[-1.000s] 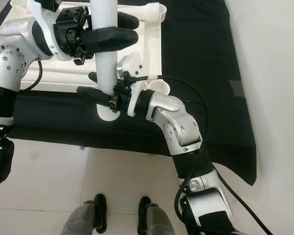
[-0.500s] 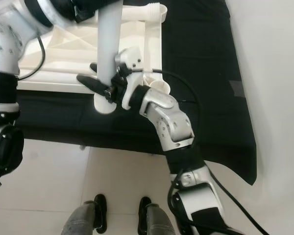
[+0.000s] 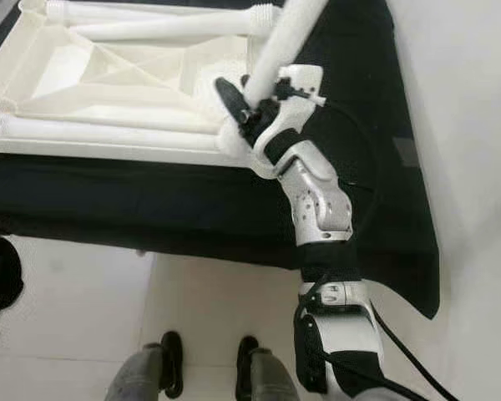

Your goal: Building children table

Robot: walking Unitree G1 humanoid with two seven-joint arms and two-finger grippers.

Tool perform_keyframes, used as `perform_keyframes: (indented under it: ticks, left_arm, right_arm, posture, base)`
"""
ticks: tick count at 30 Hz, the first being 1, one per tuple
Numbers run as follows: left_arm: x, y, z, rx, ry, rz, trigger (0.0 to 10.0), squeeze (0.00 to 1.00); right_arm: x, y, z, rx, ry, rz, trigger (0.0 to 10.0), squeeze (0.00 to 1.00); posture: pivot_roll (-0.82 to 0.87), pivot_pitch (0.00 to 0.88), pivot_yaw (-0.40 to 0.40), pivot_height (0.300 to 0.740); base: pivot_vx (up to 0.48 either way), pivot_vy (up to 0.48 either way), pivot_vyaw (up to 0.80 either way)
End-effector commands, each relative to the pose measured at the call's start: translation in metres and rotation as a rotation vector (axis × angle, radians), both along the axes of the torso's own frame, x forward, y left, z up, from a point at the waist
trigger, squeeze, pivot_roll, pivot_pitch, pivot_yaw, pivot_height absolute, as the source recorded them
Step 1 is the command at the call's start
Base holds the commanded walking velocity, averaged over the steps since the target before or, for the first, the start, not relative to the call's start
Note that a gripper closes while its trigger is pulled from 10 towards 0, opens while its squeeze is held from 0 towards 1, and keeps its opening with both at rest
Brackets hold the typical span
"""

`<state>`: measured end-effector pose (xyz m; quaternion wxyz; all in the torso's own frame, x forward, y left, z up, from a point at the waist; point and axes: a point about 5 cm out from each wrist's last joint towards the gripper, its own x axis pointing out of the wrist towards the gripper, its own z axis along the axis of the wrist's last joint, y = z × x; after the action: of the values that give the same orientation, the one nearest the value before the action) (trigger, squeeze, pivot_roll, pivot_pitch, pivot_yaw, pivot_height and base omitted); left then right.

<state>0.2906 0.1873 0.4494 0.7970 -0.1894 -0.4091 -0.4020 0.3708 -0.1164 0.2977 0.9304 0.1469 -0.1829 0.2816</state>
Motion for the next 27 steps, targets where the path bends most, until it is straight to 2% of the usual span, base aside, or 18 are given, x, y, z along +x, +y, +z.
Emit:
perform_keyframes:
  ticks: [1,2,3,4,5,6,7,10,13,14,15,16,17,18,19,20,22,27]
  left_arm:
    - [0.0,-0.004,-0.025,-0.018,0.083,0.03,10.0,1.0]
    - [0.0,-0.004,-0.025,-0.018,0.083,0.03,10.0,1.0]
    - [0.006,-0.008,-0.056,-0.042,0.195,0.075,10.0,0.0]
    - [0.008,-0.01,-0.076,-0.06,0.273,0.108,10.0,0.0]
    - [0.008,-0.01,-0.076,-0.06,0.273,0.108,10.0,0.0]
    - [0.01,-0.013,-0.095,-0.053,0.343,0.153,10.0,0.0]
    - [0.01,-0.013,-0.095,-0.053,0.343,0.153,10.0,0.0]
    - [0.014,-0.016,-0.139,-0.066,0.522,0.256,10.0,0.0]
    - [0.014,-0.019,-0.15,-0.057,0.566,0.27,10.0,0.0]
    - [0.015,-0.023,-0.163,-0.031,0.61,0.291,10.0,0.0]
    - [0.015,-0.023,-0.163,-0.031,0.61,0.291,10.0,0.0]
    - [0.015,-0.029,-0.175,0.018,0.642,0.313,10.0,0.0]
    - [0.015,-0.029,-0.175,0.018,0.642,0.313,10.0,0.0]
    - [0.014,-0.035,-0.185,0.073,0.669,0.343,10.0,0.0]
    - [0.014,-0.035,-0.185,0.073,0.669,0.343,10.0,0.0]
    - [0.014,-0.041,-0.199,0.142,0.705,0.399,10.0,0.0]
    - [0.012,-0.042,-0.202,0.146,0.718,0.415,10.0,0.0]
    - [0.003,-0.052,-0.206,0.205,0.683,0.415,10.0,0.0]
  right_arm:
    - [0.0,-0.004,0.008,0.073,-0.031,-0.021,10.0,0.0]
    - [0.0,-0.004,0.008,0.073,-0.031,-0.021,10.0,0.0]
    - [0.001,-0.009,0.011,0.092,-0.039,-0.055,10.0,0.0]
    - [0.003,-0.012,0.013,0.104,-0.045,-0.079,10.0,0.0]
    - [0.003,-0.012,0.013,0.104,-0.045,-0.079,10.0,0.0]
    - [0.003,-0.015,0.015,0.108,-0.054,-0.101,10.0,0.0]
    - [0.003,-0.015,0.015,0.108,-0.054,-0.101,10.0,0.0]
    - [0.005,-0.022,0.018,0.114,-0.066,-0.148,10.0,0.0]
    - [0.006,-0.023,0.018,0.117,-0.064,-0.158,10.0,0.0]
    - [0.007,-0.025,0.018,0.121,-0.059,-0.169,10.0,0.0]
    - [0.007,-0.025,0.018,0.121,-0.059,-0.169,10.0,0.0]
    - [0.008,-0.027,0.017,0.118,-0.052,-0.181,10.0,0.0]
    - [0.008,-0.027,0.017,0.118,-0.052,-0.181,10.0,0.0]
    - [0.009,-0.028,0.017,0.117,-0.047,-0.192,10.0,0.0]
    - [0.009,-0.028,0.017,0.117,-0.047,-0.192,10.0,0.0]
    - [0.011,-0.029,0.014,0.121,-0.018,-0.2,10.0,0.0]
    - [0.012,-0.029,0.012,0.12,-0.009,-0.202,10.0,0.0]
    - [0.013,-0.026,0.009,0.138,0.001,-0.194,10.0,0.0]
  posture:
    - [0.04,0.224,-0.025,0.74]
    - [0.04,0.224,-0.025,0.74]
    - [0.04,0.217,-0.029,0.74]
    - [0.04,0.216,-0.029,0.74]
    - [0.04,0.216,-0.029,0.74]
    - [0.04,0.212,-0.029,0.74]
    - [0.04,0.212,-0.029,0.74]
    - [0.04,0.205,-0.028,0.74]
    - [0.04,0.201,-0.027,0.74]
    - [0.04,0.199,-0.03,0.74]
    - [0.04,0.199,-0.03,0.74]
    - [0.04,0.197,-0.028,0.74]
    - [0.04,0.197,-0.028,0.74]
    - [0.04,0.199,-0.028,0.74]
    - [0.04,0.199,-0.028,0.74]
    - [0.05,0.195,-0.026,0.74]
    - [0.05,0.195,-0.024,0.74]
    - [0.06,0.191,-0.016,0.74]
  base:
    - [0.0,0.0,0.0]
    - [0.0,0.0,0.0]
    - [0.0,0.0,0.0]
    - [0.0,0.0,0.0]
    - [0.0,0.0,0.0]
    - [0.0,0.0,0.0]
    - [0.0,0.0,0.0]
    - [0.0,0.0,0.0]
    - [0.0,0.0,0.0]
    - [0.0,0.0,0.0]
    - [0.0,0.0,0.0]
    - [0.0,0.0,0.0]
    - [0.0,0.0,0.0]
    - [0.0,0.0,0.0]
    - [0.0,0.0,0.0]
    - [0.0,0.0,0.0]
    - [0.0,0.0,0.0]
    - [0.0,0.0,-0.32]
